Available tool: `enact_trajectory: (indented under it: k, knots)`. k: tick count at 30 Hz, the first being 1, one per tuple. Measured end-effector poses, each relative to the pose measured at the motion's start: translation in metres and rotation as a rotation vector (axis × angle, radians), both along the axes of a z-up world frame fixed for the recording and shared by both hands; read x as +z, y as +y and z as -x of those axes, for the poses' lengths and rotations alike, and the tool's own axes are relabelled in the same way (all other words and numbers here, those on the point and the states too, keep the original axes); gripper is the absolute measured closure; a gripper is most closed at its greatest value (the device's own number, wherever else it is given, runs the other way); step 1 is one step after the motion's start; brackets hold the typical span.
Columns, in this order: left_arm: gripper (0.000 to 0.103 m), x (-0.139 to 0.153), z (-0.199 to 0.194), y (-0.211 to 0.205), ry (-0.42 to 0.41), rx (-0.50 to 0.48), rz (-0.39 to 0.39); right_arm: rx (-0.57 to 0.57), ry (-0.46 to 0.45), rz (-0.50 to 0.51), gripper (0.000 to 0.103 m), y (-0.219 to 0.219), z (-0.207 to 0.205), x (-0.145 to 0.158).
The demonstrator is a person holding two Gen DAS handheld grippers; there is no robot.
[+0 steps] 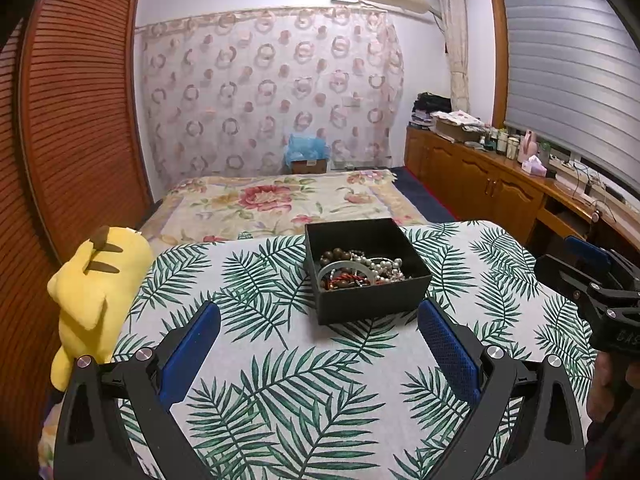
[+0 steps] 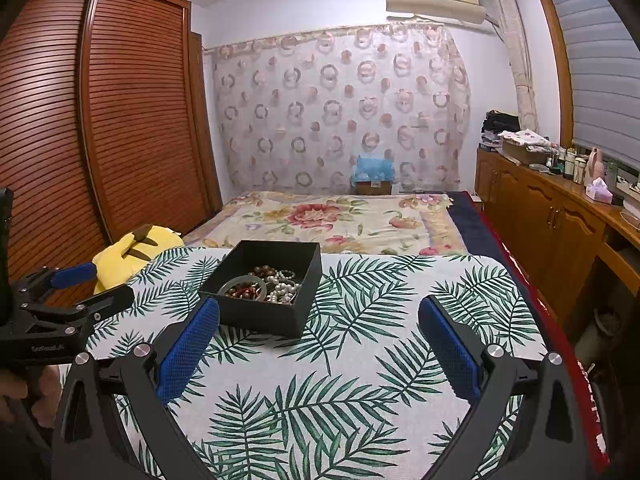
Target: Organize jewelry
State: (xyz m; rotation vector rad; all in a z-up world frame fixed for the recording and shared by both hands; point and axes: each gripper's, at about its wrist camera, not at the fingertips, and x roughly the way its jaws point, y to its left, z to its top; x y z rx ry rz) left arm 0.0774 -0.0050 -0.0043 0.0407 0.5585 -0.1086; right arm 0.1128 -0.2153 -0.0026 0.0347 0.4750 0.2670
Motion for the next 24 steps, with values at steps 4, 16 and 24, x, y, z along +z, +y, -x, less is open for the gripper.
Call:
enact_trajectory:
  k: [4,16,24]
  knots:
    - [0.008,0.002,0.002,0.000,-0.006,0.000,0.001,-0.004,-0.001,-0.001,0.003,-0.001,0.001,0.000]
    - [0.008,0.010,0.011,-0.001,-0.030,0.005,0.003,-0.005,-0.008,-0.007,0.003,-0.002,0.002,0.002]
    - [0.008,0.010,0.011,-0.001,-0.030,0.004,0.002,-0.005,-0.009,-0.010,0.003,-0.002,0.003,0.004]
